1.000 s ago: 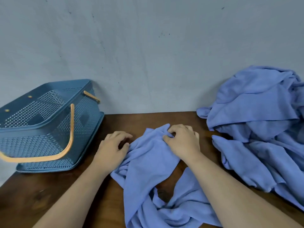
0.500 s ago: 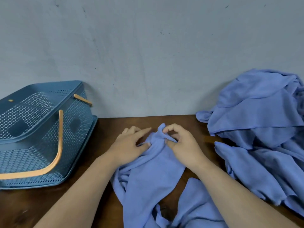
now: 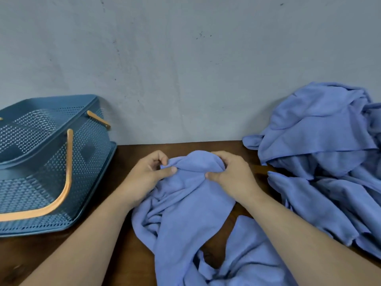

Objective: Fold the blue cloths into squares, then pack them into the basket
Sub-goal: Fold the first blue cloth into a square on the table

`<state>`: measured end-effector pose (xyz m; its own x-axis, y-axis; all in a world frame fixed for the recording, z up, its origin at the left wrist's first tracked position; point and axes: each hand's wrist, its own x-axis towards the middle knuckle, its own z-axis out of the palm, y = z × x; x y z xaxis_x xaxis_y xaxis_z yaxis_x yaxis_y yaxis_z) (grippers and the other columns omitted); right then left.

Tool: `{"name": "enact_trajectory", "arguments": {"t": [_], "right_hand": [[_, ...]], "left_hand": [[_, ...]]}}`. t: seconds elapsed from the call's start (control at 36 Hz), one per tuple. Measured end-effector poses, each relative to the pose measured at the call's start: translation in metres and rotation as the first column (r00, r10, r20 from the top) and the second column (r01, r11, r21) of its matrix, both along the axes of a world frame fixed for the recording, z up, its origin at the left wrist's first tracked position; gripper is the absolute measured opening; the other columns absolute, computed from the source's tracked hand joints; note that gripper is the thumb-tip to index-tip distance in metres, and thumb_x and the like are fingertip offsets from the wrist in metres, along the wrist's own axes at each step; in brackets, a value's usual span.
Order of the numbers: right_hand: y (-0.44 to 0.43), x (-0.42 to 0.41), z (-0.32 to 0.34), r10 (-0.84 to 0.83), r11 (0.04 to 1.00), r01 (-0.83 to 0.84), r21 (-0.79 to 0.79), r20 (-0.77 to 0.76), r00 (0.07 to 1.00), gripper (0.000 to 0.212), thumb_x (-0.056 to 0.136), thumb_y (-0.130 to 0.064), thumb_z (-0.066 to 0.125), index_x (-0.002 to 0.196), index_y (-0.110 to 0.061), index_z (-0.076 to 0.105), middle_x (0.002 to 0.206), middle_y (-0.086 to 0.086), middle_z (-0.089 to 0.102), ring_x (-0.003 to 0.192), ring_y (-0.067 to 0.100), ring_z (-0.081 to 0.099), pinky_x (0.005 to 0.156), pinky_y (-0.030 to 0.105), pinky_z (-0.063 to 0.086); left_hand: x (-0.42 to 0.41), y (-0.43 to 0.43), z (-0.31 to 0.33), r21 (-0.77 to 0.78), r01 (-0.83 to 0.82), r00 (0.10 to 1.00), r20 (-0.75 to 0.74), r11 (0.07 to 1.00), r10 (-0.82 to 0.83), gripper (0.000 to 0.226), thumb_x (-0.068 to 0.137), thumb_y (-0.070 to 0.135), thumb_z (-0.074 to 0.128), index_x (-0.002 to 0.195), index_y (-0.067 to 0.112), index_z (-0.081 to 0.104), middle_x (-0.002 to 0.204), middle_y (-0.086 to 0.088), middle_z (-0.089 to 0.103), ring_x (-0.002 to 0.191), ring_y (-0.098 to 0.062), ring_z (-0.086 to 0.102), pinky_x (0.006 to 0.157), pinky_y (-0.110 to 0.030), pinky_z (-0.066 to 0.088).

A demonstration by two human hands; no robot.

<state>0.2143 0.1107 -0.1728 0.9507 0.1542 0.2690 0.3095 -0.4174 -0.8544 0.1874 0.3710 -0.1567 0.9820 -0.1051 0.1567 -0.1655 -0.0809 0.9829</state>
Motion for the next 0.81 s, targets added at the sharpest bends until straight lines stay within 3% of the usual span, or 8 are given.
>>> {"name": "enact_trajectory", "arguments": {"t": [0.19, 0.33, 0.42, 0.47, 0.56, 0.67, 0.75, 0.81], "right_hand": [[-0.001, 0.000, 0.010, 0.085, 0.994, -0.088, -0.060, -0.040, 0.996, 0.026, 0.079, -0.034, 0.091, 0.099, -0.036, 0.076, 0.081, -0.013, 0.070, 0.072, 0.006, 0.063, 0.067, 0.028, 0.050], [-0.024, 0.002, 0.034, 0.210, 0.961, -0.240, -0.140, -0.200, 0.957, 0.024, 0.081, -0.038, 0.090, 0.090, -0.022, 0.076, 0.091, 0.000, 0.075, 0.087, 0.024, 0.071, 0.078, 0.044, 0.054], [-0.038, 0.003, 0.038, 0.259, 0.917, -0.324, -0.231, -0.271, 0.927, 0.046, 0.086, -0.025, 0.081, 0.074, -0.001, 0.043, 0.073, 0.012, 0.038, 0.067, 0.029, 0.035, 0.067, 0.043, 0.029], [-0.042, 0.004, 0.040, 0.235, 0.921, -0.300, -0.249, -0.262, 0.936, 0.040, 0.083, -0.019, 0.072, 0.074, -0.002, 0.036, 0.074, 0.010, 0.032, 0.069, 0.023, 0.029, 0.068, 0.044, 0.025], [-0.043, 0.008, 0.040, 0.068, 0.967, -0.113, -0.227, -0.198, 0.978, 0.029, 0.086, -0.017, 0.070, 0.073, -0.011, 0.045, 0.068, 0.001, 0.043, 0.062, 0.015, 0.041, 0.064, 0.039, 0.035], [-0.042, 0.015, 0.032, -0.167, 0.976, 0.150, -0.159, -0.100, 0.981, 0.028, 0.094, -0.035, 0.075, 0.083, -0.018, 0.055, 0.073, -0.006, 0.059, 0.066, 0.010, 0.054, 0.062, 0.027, 0.041], [-0.043, 0.017, 0.026, -0.251, 0.965, 0.228, -0.131, -0.204, 0.946, 0.041, 0.090, -0.049, 0.079, 0.117, -0.029, 0.057, 0.098, -0.004, 0.065, 0.088, 0.012, 0.064, 0.073, 0.029, 0.049], [-0.043, 0.017, 0.029, -0.198, 0.980, 0.184, -0.073, -0.328, 0.924, 0.053, 0.089, -0.038, 0.082, 0.132, -0.034, 0.051, 0.100, 0.004, 0.068, 0.092, 0.018, 0.068, 0.073, 0.034, 0.057]], "left_hand": [[0.011, 0.010, -0.001, -0.215, -0.227, 0.973, -0.019, 0.950, 0.229, 0.030, 0.097, -0.010, 0.056, 0.084, 0.015, 0.064, 0.088, -0.009, 0.065, 0.077, -0.023, 0.060, 0.064, -0.032, 0.051], [0.021, 0.010, -0.008, -0.161, -0.391, 0.917, 0.009, 0.906, 0.398, 0.033, 0.096, -0.011, 0.050, 0.084, 0.017, 0.062, 0.086, -0.005, 0.067, 0.072, -0.020, 0.063, 0.059, -0.033, 0.054], [0.026, 0.011, -0.010, -0.113, -0.447, 0.890, 0.043, 0.887, 0.454, 0.035, 0.096, -0.010, 0.047, 0.089, 0.021, 0.060, 0.089, -0.013, 0.067, 0.071, -0.024, 0.060, 0.061, -0.036, 0.053], [0.028, 0.012, -0.013, -0.098, -0.465, 0.880, 0.058, 0.880, 0.471, 0.030, 0.101, -0.006, 0.048, 0.092, 0.021, 0.058, 0.084, -0.012, 0.066, 0.069, -0.023, 0.057, 0.057, -0.033, 0.052], [0.029, 0.012, -0.017, -0.099, -0.481, 0.871, 0.058, 0.871, 0.487, 0.025, 0.103, -0.001, 0.050, 0.094, 0.022, 0.057, 0.075, -0.006, 0.067, 0.063, -0.022, 0.058, 0.060, -0.037, 0.052], [0.032, 0.008, -0.015, -0.130, -0.539, 0.835, 0.044, 0.832, 0.548, 0.015, 0.106, 0.004, 0.052, 0.109, 0.019, 0.056, 0.086, -0.004, 0.072, 0.067, -0.017, 0.068, 0.060, -0.033, 0.059], [0.038, 0.010, -0.016, -0.169, -0.552, 0.832, -0.044, 0.816, 0.554, 0.014, 0.106, 0.009, 0.055, 0.118, 0.017, 0.055, 0.109, -0.005, 0.072, 0.098, -0.015, 0.073, 0.083, -0.038, 0.064], [0.040, 0.012, -0.017, -0.067, -0.545, 0.838, -0.033, 0.835, 0.545, 0.015, 0.103, 0.012, 0.059, 0.114, 0.022, 0.059, 0.113, 0.000, 0.070, 0.110, -0.016, 0.070, 0.096, -0.044, 0.061]]}}
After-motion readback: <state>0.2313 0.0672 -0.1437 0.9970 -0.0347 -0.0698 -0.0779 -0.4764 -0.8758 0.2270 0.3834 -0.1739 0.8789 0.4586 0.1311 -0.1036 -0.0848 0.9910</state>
